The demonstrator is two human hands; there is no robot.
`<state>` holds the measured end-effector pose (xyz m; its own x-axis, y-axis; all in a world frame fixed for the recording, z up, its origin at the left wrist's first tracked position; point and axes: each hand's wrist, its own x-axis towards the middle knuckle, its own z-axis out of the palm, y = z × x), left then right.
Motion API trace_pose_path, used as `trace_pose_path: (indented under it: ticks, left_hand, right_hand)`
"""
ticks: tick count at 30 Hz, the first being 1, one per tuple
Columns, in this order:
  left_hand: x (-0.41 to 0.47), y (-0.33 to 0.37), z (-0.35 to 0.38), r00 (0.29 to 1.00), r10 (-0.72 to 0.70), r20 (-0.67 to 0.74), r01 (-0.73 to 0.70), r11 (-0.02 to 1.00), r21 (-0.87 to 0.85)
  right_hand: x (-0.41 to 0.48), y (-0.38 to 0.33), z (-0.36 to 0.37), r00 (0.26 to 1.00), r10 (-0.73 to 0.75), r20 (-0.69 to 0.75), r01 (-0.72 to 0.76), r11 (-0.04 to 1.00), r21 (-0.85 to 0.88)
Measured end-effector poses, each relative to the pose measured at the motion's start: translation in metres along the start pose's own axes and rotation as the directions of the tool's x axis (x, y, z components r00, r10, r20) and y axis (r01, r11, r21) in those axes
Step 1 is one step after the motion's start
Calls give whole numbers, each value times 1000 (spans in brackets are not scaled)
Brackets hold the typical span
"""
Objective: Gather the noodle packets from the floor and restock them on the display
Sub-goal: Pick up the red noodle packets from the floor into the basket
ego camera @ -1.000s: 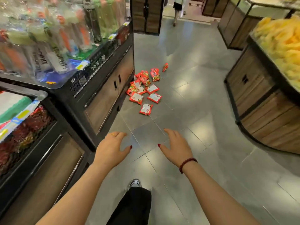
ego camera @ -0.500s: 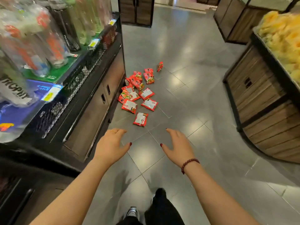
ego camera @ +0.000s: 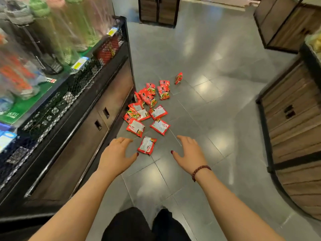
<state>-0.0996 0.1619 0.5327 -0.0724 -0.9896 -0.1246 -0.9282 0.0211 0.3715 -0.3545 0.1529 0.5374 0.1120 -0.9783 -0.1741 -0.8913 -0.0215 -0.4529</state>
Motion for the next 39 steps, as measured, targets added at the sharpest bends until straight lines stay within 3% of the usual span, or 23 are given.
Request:
trace_pose_path:
  ticks: [17,24,30,34,39]
  left_hand:
    - [256,-29,-11,989,-147,3,147,988,-44]
    - [304,-31,-5,941,-337,-23,331,933,-139]
    - [346,-16,22,804,-594,-15,582,792,-182]
    - [370,-6,55,646,-763,21,740,619,-264]
    - [391,-10,121,457,-886,75,838,402,-368]
  right_hand:
    - [285,8,-21,987,-81,136,90,994,-61]
    - [391,15,-19,950,-158,271,178,983,-53]
    - [480,29,-9,896,-227,381,262,964,-41]
    - [523,45,4,854,-257,452,288,958,0]
    - [569,68,54,805,-289,518,332,943,11]
